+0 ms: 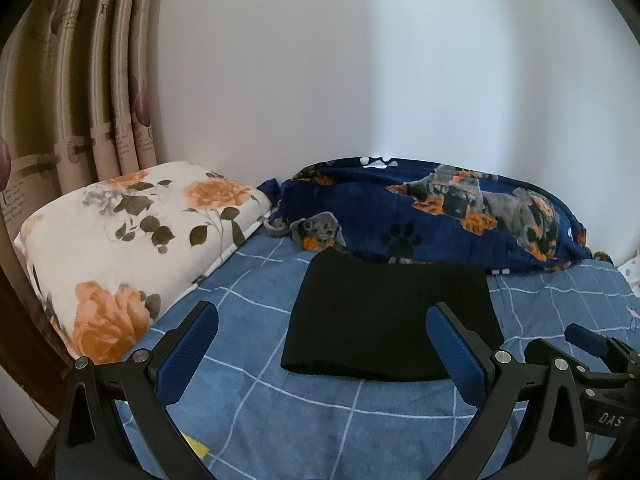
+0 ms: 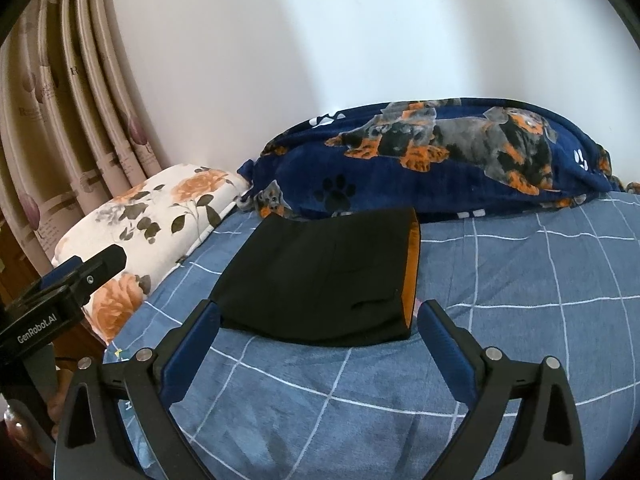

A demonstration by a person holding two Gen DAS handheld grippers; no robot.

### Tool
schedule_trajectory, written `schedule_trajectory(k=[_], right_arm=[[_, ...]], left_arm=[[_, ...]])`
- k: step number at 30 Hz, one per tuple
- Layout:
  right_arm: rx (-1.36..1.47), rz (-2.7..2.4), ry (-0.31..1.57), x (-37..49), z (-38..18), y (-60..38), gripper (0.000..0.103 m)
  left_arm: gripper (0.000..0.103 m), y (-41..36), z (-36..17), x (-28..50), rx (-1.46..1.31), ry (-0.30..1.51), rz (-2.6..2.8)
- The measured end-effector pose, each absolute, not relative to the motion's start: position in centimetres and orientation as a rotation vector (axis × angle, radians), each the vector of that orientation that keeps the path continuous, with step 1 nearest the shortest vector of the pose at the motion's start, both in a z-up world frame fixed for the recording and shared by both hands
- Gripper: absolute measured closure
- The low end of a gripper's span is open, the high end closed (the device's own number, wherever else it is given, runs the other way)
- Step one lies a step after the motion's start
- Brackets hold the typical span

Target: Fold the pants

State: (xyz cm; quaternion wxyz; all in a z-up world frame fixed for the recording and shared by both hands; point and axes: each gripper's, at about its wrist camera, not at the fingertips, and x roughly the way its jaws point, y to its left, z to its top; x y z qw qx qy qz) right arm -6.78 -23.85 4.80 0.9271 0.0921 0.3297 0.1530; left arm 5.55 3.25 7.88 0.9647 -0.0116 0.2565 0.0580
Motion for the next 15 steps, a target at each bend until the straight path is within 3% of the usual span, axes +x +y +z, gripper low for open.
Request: schedule_trajectory(k=[15], right_arm=[[0.188, 0.313, 0.697, -6.5, 3.8, -23.9, 0.004]], left_arm=[[0.000, 2.9, 7.3, 5.6, 0.015, 0.515, 0.106]])
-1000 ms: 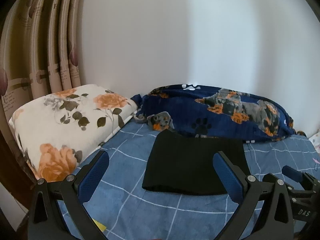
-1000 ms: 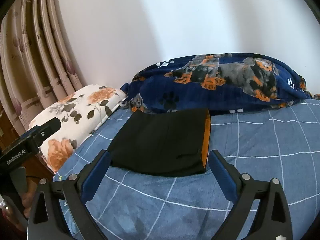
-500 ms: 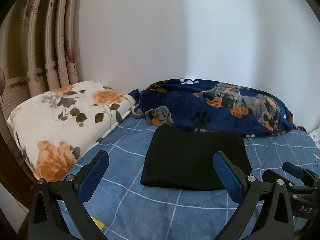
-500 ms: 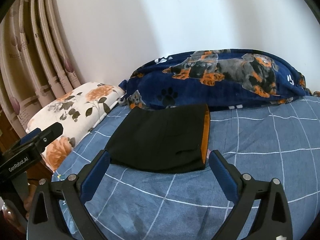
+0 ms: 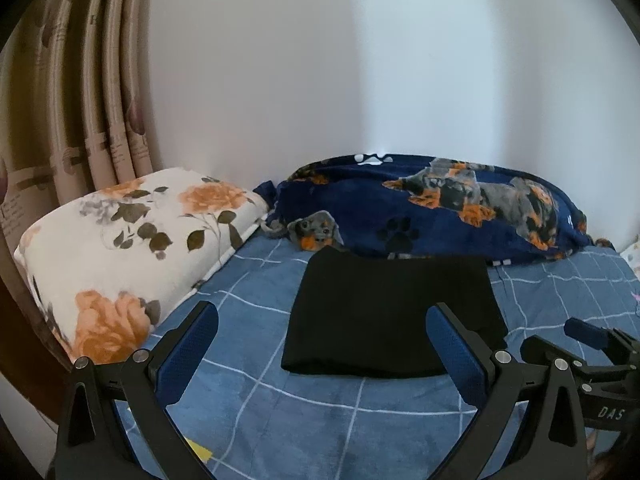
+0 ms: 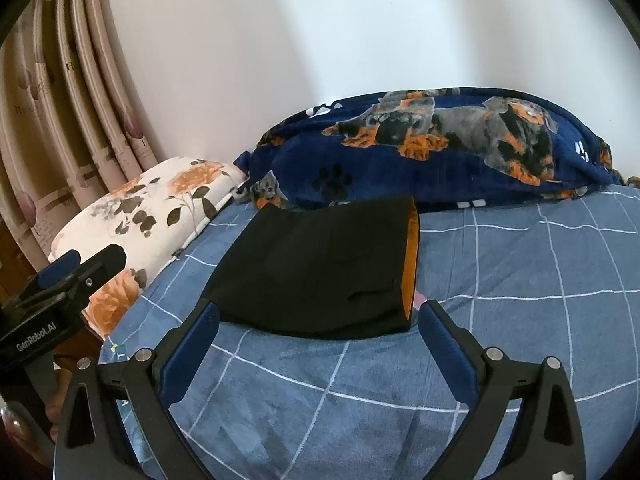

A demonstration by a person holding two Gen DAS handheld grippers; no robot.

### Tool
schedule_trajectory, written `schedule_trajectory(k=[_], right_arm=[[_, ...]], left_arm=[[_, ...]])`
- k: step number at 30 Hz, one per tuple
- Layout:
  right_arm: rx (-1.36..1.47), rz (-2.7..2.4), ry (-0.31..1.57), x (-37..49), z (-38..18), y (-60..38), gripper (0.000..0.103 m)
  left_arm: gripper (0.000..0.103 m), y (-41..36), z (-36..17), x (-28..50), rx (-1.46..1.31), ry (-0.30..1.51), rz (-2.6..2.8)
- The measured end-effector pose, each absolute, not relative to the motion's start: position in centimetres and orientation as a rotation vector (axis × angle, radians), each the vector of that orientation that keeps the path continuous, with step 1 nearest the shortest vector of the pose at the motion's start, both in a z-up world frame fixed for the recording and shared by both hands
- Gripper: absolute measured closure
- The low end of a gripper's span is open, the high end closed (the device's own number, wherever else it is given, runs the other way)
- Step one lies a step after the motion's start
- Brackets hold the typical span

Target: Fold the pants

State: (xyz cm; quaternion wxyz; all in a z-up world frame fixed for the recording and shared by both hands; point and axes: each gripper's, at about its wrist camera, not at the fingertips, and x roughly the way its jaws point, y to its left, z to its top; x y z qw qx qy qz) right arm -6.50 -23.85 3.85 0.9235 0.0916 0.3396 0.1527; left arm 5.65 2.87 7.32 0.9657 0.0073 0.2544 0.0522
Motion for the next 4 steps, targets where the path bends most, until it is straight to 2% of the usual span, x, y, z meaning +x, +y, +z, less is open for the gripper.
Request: schedule_trajectory(k=[4], right_arm=[[0.187, 0.315, 0.697, -6.40, 3.87, -23.93, 0.004]], left_arm=[[0.000, 3.08, 7.58, 5.75, 0.008, 0.517, 0.114]])
